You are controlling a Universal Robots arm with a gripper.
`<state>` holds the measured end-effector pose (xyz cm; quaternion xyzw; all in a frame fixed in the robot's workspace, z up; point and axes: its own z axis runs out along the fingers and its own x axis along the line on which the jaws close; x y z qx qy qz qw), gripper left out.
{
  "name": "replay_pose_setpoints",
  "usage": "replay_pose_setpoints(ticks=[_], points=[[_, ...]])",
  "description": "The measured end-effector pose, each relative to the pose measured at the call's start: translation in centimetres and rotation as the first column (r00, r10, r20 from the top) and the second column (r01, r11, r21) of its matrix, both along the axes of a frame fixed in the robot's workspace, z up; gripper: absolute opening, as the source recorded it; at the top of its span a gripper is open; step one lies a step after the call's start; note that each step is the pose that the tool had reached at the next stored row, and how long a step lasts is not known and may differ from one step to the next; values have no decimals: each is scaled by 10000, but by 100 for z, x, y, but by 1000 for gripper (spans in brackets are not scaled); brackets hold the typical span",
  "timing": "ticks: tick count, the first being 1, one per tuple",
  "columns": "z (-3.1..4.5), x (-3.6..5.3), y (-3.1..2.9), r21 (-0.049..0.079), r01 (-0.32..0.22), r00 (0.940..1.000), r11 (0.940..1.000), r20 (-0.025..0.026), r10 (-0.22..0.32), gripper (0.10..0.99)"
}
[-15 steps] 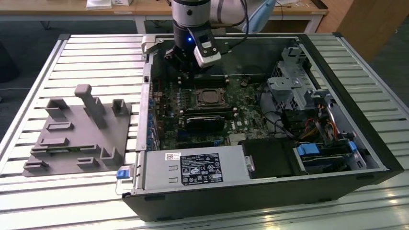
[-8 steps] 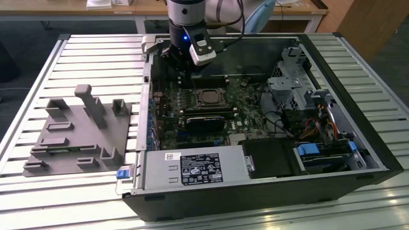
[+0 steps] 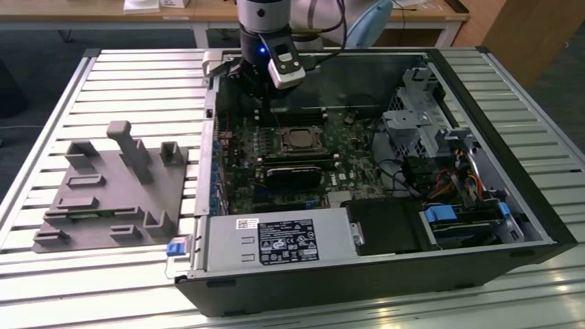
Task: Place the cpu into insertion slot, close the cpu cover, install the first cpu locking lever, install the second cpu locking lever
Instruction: 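Install the first cpu locking lever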
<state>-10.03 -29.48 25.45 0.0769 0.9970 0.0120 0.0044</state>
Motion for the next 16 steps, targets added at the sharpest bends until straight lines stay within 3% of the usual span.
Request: replay_pose_setpoints(ticks=[7,16], points=[[-11,-8,66,0,-41,10000,10000,0,41,106],[-12,83,72,0,-62,10000,10000,-1,62,106]])
